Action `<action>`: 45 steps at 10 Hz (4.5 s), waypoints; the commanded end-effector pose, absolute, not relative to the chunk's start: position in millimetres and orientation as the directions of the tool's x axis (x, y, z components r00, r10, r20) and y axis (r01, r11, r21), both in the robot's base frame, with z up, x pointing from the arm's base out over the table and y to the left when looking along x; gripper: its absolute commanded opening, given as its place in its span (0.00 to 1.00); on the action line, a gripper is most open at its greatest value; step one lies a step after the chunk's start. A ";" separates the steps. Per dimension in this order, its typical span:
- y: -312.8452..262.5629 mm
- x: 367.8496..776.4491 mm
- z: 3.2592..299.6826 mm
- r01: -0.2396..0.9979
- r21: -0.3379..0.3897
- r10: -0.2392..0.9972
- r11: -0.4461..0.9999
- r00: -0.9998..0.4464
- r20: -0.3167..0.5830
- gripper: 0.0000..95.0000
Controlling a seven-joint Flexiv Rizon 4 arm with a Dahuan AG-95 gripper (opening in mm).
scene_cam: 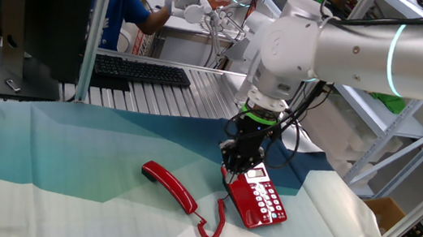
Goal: Place the handset of the telephone on the corresponding phone cradle
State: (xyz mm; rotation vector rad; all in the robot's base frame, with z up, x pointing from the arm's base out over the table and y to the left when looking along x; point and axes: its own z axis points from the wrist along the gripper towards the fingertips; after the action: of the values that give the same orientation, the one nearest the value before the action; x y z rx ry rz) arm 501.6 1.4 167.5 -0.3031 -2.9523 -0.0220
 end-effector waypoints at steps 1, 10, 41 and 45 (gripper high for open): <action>5.5 502.3 164.5 0.197 0.002 0.195 0.980 -0.969 0.153 0.00; 46.0 534.9 155.2 0.145 -0.004 0.145 0.989 -0.983 0.116 0.00; 40.0 582.3 141.8 -0.234 -0.086 -0.228 0.969 -0.971 0.068 0.00; 40.3 582.4 139.9 -0.235 -0.084 -0.230 0.968 -0.971 0.065 0.00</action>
State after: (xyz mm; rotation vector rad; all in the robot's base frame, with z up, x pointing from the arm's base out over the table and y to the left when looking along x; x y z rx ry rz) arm 581.0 40.0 140.3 0.3723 -3.0646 0.1467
